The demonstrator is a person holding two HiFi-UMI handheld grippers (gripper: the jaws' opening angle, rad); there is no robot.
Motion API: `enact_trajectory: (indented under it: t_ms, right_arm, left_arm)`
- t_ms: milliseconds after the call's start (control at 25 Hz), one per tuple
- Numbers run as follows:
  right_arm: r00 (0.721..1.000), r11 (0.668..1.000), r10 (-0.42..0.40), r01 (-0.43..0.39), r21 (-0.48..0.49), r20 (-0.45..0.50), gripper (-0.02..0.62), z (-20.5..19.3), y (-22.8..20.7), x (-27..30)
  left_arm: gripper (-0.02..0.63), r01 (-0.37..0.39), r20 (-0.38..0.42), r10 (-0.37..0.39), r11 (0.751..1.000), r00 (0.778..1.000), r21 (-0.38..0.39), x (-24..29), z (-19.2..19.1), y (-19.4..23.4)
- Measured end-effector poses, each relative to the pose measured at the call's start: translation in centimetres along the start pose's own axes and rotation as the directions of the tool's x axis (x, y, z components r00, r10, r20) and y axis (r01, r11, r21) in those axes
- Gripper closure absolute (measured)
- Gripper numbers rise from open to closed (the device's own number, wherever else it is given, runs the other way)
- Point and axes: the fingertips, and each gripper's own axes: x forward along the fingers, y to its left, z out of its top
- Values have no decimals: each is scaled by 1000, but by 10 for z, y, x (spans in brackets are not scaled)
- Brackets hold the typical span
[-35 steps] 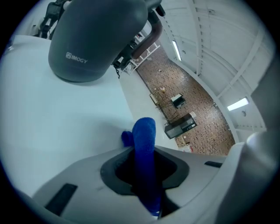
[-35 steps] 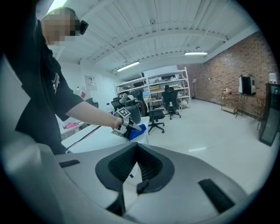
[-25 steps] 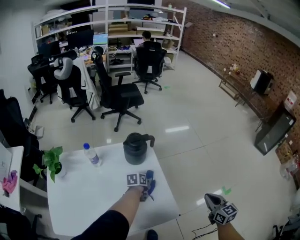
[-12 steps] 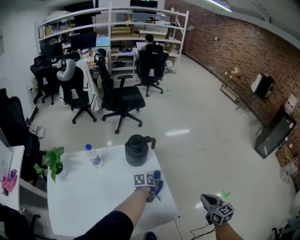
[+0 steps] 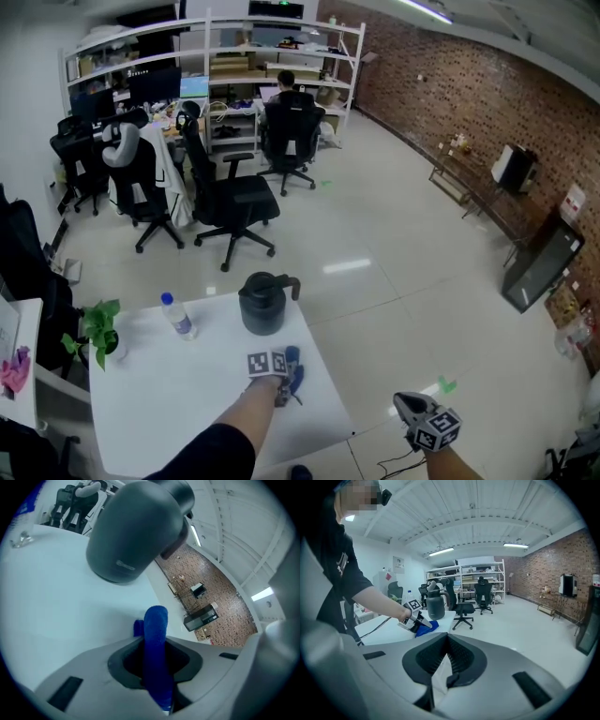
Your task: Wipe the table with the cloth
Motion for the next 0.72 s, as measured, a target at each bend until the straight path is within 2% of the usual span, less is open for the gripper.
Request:
enact_trajectory:
  t_ms: [200, 320, 440, 560, 640, 720]
  right_arm:
    - [999, 999, 38, -38, -6, 17, 583, 4, 14, 14]
    - [999, 999, 50, -50, -15, 21, 583, 7, 22, 16]
    - [999, 999, 47, -46, -24, 21, 583, 9, 29, 17]
    - [999, 999, 44, -44, -20, 30, 583, 17, 38, 14]
    - [998, 999, 47, -47, -16, 48, 583, 25, 47, 10]
    - [996, 998, 62, -62, -14, 70, 583, 34, 58, 9]
  left_arm:
    - [529, -40, 29, 40, 999, 999, -24, -35, 7, 38]
    - [529, -41, 39, 42, 999, 998, -26, -44, 10, 43]
    - [529, 36, 68, -33, 999, 997, -31, -48, 12, 28]
    - [529, 108, 85, -107, 994, 991, -15, -74, 9, 8]
    - [529, 128, 103, -127, 992, 987, -8, -109, 4, 7]
    - [529, 116, 126, -114, 993, 986, -10, -154, -5, 20]
